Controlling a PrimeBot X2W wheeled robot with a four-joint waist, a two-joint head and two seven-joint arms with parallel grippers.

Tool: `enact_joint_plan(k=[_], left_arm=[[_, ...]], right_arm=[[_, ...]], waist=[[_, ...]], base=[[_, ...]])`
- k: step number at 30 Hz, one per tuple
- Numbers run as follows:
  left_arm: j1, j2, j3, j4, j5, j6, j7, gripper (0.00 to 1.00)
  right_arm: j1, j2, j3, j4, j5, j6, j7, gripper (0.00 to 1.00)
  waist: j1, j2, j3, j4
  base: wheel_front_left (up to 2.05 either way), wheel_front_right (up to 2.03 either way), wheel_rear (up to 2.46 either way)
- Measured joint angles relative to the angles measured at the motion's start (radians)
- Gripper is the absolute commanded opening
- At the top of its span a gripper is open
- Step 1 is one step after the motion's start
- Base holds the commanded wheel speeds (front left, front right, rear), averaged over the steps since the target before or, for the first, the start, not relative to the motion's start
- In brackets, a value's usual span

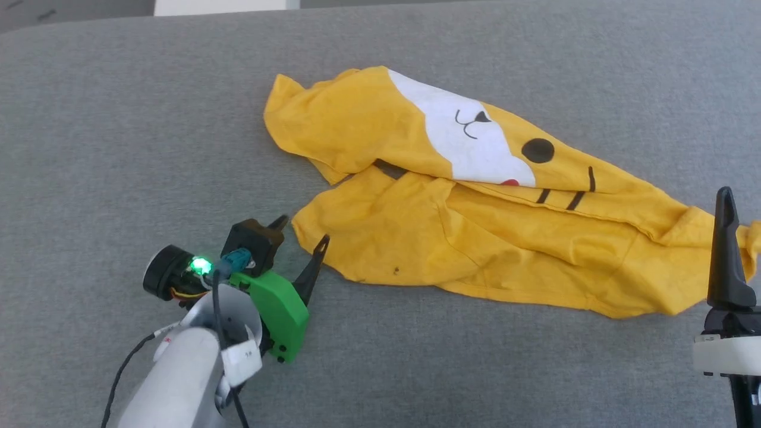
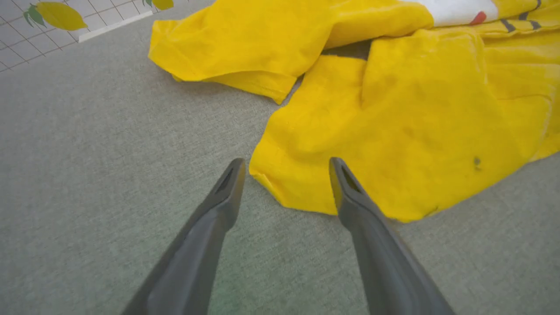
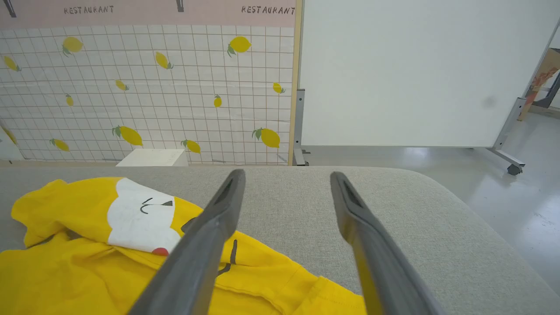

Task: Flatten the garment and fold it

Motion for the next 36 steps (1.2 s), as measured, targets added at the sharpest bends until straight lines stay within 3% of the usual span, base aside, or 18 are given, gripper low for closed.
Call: enact_joint_plan(k=[8,9,11,18,21,30,35,36], left_arm=[[-0.051,0.014,0.007,0.098,-0.018,0.001,0.040,1.00],[-0.058,0.014,0.006,0.105,-0.029,0.001,0.038,0.86],[-0.067,0.014,-0.002,0.116,-0.039,0.001,0.037,0.00],[-0.061,-0.022,0.025,0.093,-0.153,0.002,0.013,0.00],[-0.012,-0.017,0.085,0.017,-0.200,0.033,0.000,0.00],[0.414,0.021,0.246,-0.274,-0.321,0.185,0.033,0.00],[0.626,-0.021,0.251,-0.318,-0.431,0.210,0.081,0.00],[0.639,-0.027,0.248,-0.318,-0.433,0.213,0.077,0.16]], right_arm=[[0.000,0.000,0.000,0.002,0.004,0.000,-0.002,1.00],[0.000,0.000,-0.001,0.002,0.006,0.000,-0.006,1.00],[0.000,0.000,-0.001,0.003,0.007,0.000,-0.009,1.00],[-0.006,0.000,-0.005,0.007,0.007,0.000,-0.009,1.00],[-0.007,0.000,-0.010,0.007,0.007,0.000,-0.007,1.00],[0.002,0.000,-0.014,0.017,0.008,0.000,0.013,1.00],[0.004,0.000,-0.015,0.011,0.007,0.000,0.026,1.00],[0.004,0.000,-0.015,0.008,0.007,0.000,0.031,1.00]], waist=[[0.0000,0.0000,0.035,-0.034],[0.0000,0.0000,0.039,-0.037],[0.0000,0.0000,0.045,-0.040],[0.0000,0.0000,0.033,-0.022],[0.0000,0.0000,0.015,-0.004],[0.0000,0.0000,-0.030,0.085],[0.0000,0.0000,-0.043,0.141],[0.0000,0.0000,-0.044,0.153]], base=[[0.00,0.00,0.00],[0.00,0.00,0.00],[0.00,0.00,0.00],[0.00,0.00,0.00],[0.00,0.00,0.00],[0.00,0.00,0.00],[0.00,0.00,0.00],[0.00,0.00,0.00]])
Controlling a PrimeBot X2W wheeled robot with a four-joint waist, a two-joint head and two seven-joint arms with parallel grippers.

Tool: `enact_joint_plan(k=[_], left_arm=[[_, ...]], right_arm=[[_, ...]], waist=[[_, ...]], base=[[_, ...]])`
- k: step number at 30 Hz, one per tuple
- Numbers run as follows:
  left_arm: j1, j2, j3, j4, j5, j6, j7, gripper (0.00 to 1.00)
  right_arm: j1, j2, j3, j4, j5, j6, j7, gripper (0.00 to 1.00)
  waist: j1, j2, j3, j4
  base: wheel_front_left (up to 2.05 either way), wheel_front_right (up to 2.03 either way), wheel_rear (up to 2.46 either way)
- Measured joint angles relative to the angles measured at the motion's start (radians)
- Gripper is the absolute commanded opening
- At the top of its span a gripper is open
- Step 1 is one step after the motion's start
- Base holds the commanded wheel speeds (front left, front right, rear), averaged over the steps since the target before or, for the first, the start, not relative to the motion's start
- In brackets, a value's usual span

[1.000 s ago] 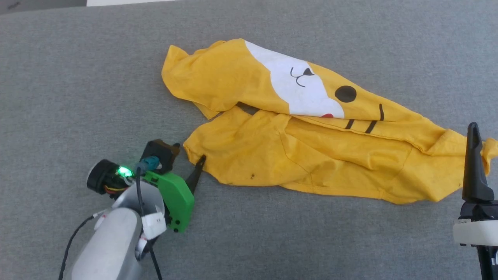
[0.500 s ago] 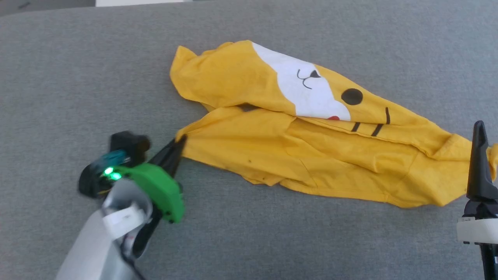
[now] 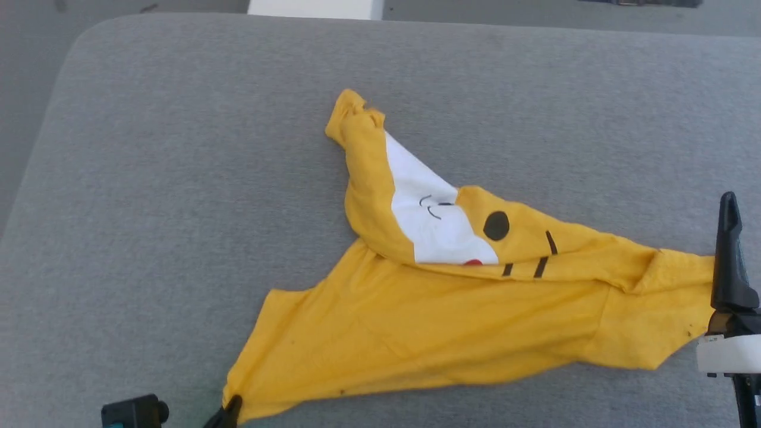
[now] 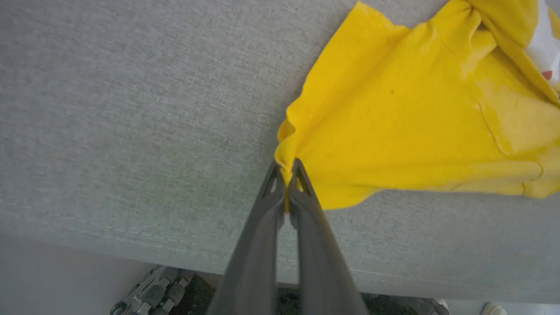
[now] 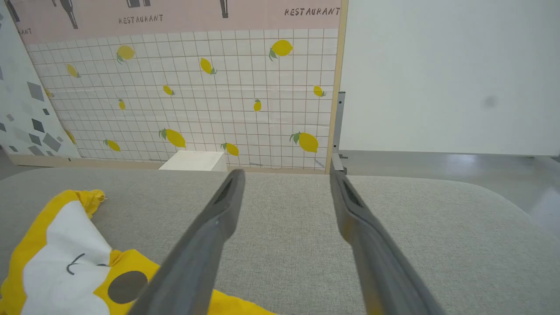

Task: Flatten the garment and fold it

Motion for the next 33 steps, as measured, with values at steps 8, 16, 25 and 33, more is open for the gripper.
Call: enact_joint_plan(k=[8,16,25,33], left_arm=[[-0.165,-0.013,0.023,-0.054,0.040,-0.031,-0.130,1.00],[-0.500,0.045,-0.078,-0.015,0.153,-0.114,-0.082,1.00],[-0.753,0.038,-0.202,0.258,0.195,-0.177,0.011,1.00],[-0.814,0.037,-0.240,0.444,0.200,-0.191,0.016,0.26]], right_arm=[[-0.001,0.000,0.024,-0.022,-0.008,0.000,0.027,1.00],[-0.003,0.000,0.029,-0.042,-0.007,0.000,0.032,1.00],[-0.017,0.000,0.022,-0.077,0.005,0.000,0.030,1.00],[-0.017,0.000,0.010,-0.074,0.028,0.000,0.013,1.00]], waist=[[0.0000,0.0000,0.003,0.045],[0.0000,0.0000,0.023,-0.004],[0.0000,0.0000,0.062,-0.094],[0.0001,0.0000,0.103,-0.170]], base=[[0.00,0.00,0.00],[0.00,0.00,0.00],[0.00,0.00,0.00],[0.00,0.00,0.00]])
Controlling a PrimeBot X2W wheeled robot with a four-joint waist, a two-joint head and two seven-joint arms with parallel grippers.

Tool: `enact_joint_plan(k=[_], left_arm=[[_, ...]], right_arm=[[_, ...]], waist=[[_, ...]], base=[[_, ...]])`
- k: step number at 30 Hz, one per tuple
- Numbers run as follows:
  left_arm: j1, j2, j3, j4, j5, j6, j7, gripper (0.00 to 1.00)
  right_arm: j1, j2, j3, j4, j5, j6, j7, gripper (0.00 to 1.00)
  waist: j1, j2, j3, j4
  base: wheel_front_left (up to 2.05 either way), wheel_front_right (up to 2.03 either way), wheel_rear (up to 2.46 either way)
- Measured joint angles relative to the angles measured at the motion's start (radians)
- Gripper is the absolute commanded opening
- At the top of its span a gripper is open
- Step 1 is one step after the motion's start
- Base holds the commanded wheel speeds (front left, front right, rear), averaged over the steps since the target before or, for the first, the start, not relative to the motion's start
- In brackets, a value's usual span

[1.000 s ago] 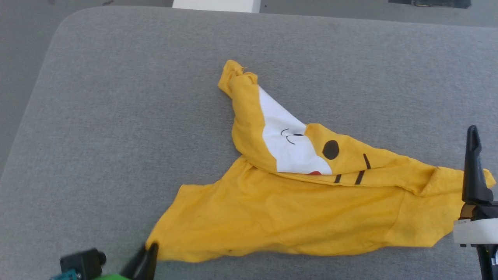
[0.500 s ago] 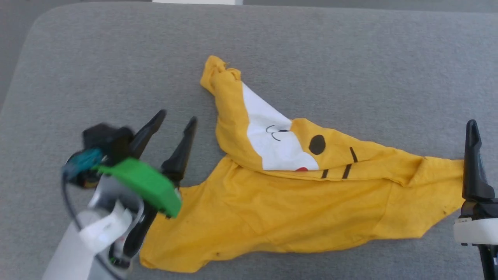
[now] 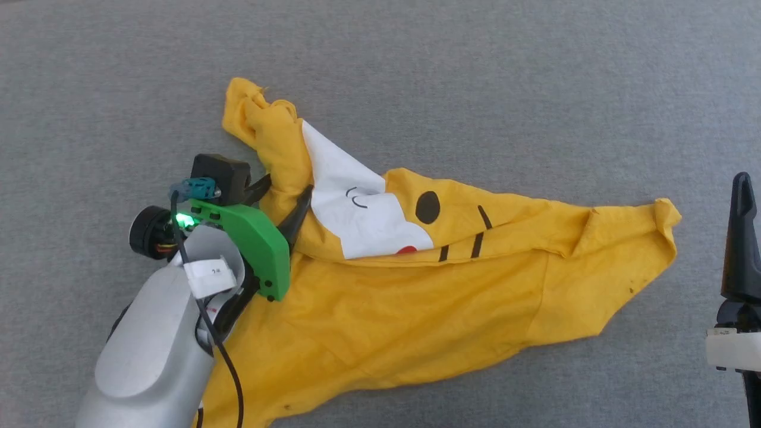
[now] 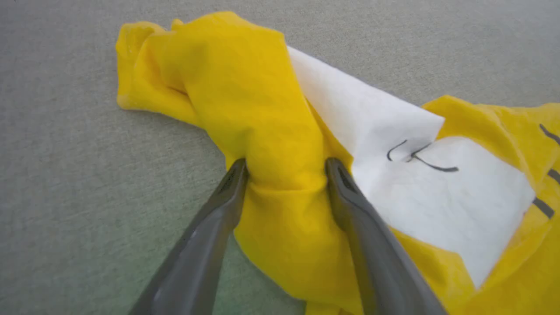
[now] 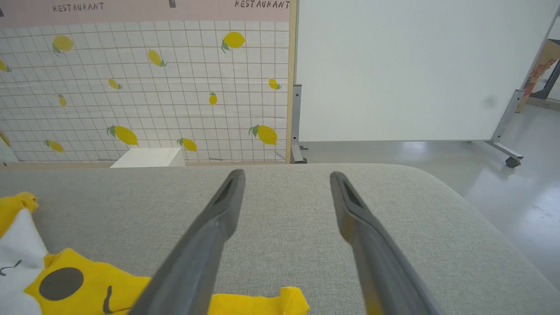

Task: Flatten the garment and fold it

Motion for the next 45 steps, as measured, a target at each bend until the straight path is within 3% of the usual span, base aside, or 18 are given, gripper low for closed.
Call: enact_joint_plan(k=[1,5,13,14,16,23,29,32,37,41,45], left_arm=[[-0.009,-0.001,-0.005,0.013,0.000,-0.004,-0.007,0.00],[-0.068,-0.006,-0.005,0.043,0.014,0.000,-0.043,0.00],[-0.260,-0.039,0.005,0.139,0.094,0.064,-0.148,0.00],[-0.271,-0.044,0.006,0.168,0.097,0.069,-0.159,0.15],[-0.281,-0.057,0.003,0.224,0.103,0.072,-0.176,1.00],[-0.276,-0.096,0.018,0.290,0.084,0.076,-0.303,1.00],[-0.174,-0.085,0.054,0.125,0.064,0.095,-0.396,1.00],[-0.036,-0.047,0.079,-0.022,0.054,0.132,-0.389,1.00],[0.251,0.019,0.137,-0.286,0.051,0.230,-0.373,1.00],[0.448,0.022,0.140,-0.401,0.044,0.292,-0.340,1.00],[0.538,-0.005,0.113,-0.436,0.011,0.313,-0.301,1.00]], right_arm=[[0.000,0.000,-0.002,0.000,0.000,0.000,-0.001,1.00],[0.000,0.000,-0.005,-0.001,0.000,0.000,-0.002,1.00],[-0.001,0.000,0.010,0.000,0.000,0.000,-0.002,1.00],[-0.001,0.000,0.013,0.002,0.000,0.000,-0.002,1.00],[-0.001,0.000,0.017,0.007,0.000,0.000,-0.002,1.00],[-0.001,0.000,0.024,0.023,0.000,0.000,-0.002,1.00],[0.004,0.000,0.020,0.024,-0.002,0.000,-0.001,1.00],[0.020,0.000,0.016,0.020,-0.002,0.000,0.002,1.00],[0.026,0.000,0.011,0.014,-0.002,0.000,0.006,1.00],[0.034,0.000,0.009,0.014,-0.001,0.000,0.006,1.00],[0.035,0.000,0.015,0.016,-0.001,0.000,0.006,1.00]], waist=[[0.0000,0.0000,0.005,-0.007],[-0.0001,0.0000,0.018,-0.025],[0.0000,0.0000,0.024,-0.028],[0.0000,0.0000,0.023,-0.029],[0.0000,0.0000,0.021,-0.030],[0.0000,0.0000,0.002,-0.023],[0.0000,0.0000,-0.037,0.000],[0.0000,0.0000,-0.057,0.017],[-0.0001,0.0000,-0.079,0.051],[0.0000,0.0000,-0.087,0.077],[-0.0001,0.0000,-0.088,0.097]], base=[[0.00,0.00,0.00],[0.00,0.00,0.00],[0.00,0.00,0.00],[0.00,0.00,0.00],[0.00,0.00,0.00],[0.00,0.00,0.00],[0.00,0.00,0.00],[0.00,0.00,0.00],[0.00,0.00,0.00],[0.00,0.00,0.00],[0.00,0.00,0.00]])
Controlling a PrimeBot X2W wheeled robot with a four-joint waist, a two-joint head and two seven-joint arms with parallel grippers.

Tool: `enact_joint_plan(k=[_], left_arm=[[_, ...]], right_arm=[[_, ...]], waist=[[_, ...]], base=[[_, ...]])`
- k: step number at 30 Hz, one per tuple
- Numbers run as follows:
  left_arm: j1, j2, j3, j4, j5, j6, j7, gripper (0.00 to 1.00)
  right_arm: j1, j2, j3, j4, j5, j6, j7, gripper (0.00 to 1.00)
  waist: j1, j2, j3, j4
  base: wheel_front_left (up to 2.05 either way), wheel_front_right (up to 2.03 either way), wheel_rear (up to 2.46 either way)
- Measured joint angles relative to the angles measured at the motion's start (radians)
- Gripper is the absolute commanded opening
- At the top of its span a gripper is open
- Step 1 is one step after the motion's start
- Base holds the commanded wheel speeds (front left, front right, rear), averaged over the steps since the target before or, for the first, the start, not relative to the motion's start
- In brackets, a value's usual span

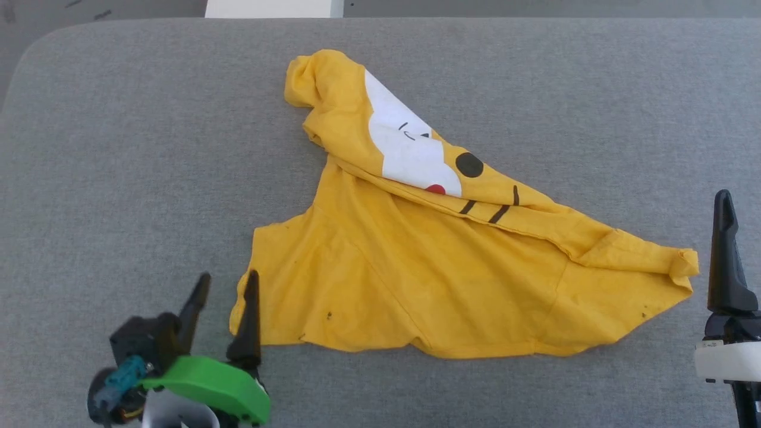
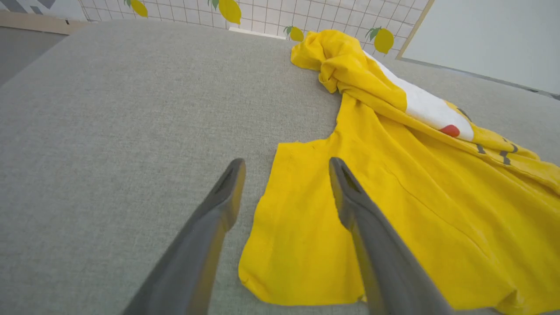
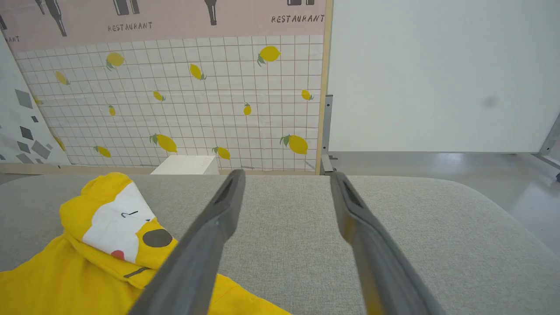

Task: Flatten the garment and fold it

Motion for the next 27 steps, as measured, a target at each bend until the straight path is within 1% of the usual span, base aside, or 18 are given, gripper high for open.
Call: enact_joint_plan(k=[3,6,9,15,17,18,19,20,24,27], left_arm=[[0.016,-0.002,-0.014,0.013,-0.008,0.011,0.036,1.00],[0.016,-0.003,-0.016,0.061,-0.016,0.018,0.073,1.00],[0.014,0.003,-0.019,0.107,-0.025,0.018,0.117,1.00],[0.009,0.005,-0.010,0.157,-0.057,0.020,0.148,1.00],[0.009,0.007,-0.011,0.164,-0.073,0.023,0.178,1.00],[0.009,0.008,-0.011,0.164,-0.078,0.023,0.188,0.96],[0.008,0.011,-0.011,0.163,-0.082,0.022,0.197,0.26],[0.008,0.013,-0.011,0.162,-0.087,0.021,0.202,0.00],[0.007,0.012,-0.013,0.166,-0.119,0.001,0.219,0.00],[0.006,0.004,-0.010,0.170,-0.131,-0.001,0.202,0.00]], right_arm=[[0.000,0.000,0.003,0.000,0.000,0.000,0.002,1.00],[-0.001,0.000,0.011,-0.002,-0.001,0.000,0.003,1.00],[-0.002,0.000,0.015,-0.005,-0.004,0.000,0.005,1.00],[-0.002,0.000,0.006,-0.008,-0.007,0.000,0.011,1.00],[-0.002,0.000,0.006,-0.008,-0.007,0.000,0.011,1.00],[-0.002,0.000,0.006,-0.008,-0.007,0.000,0.011,1.00],[-0.002,0.000,0.006,-0.007,-0.006,0.000,0.011,1.00],[-0.002,0.000,0.005,-0.007,-0.006,0.000,0.011,1.00],[-0.003,0.000,0.000,-0.003,-0.006,0.000,0.010,1.00],[-0.004,0.000,-0.002,-0.001,-0.002,0.000,0.010,1.00]], waist=[[0.0000,0.0000,0.006,0.006],[0.0000,0.0000,0.015,0.006],[0.0000,0.0000,0.022,-0.003],[0.0000,0.0000,0.037,-0.024],[0.0000,0.0000,0.039,-0.032],[0.0000,0.0000,0.039,-0.035],[0.0000,0.0000,0.040,-0.038],[0.0000,0.0000,0.040,-0.040],[0.0000,0.0000,0.034,-0.041],[0.0000,0.0000,0.026,-0.040]], base=[[0.00,0.00,0.00],[0.00,0.00,0.00],[0.00,0.00,0.00],[0.00,0.00,0.00],[0.00,0.00,0.00],[0.00,0.00,0.00],[0.00,0.00,0.00],[0.00,0.00,0.00],[0.00,0.00,0.00],[0.00,0.00,0.00]])
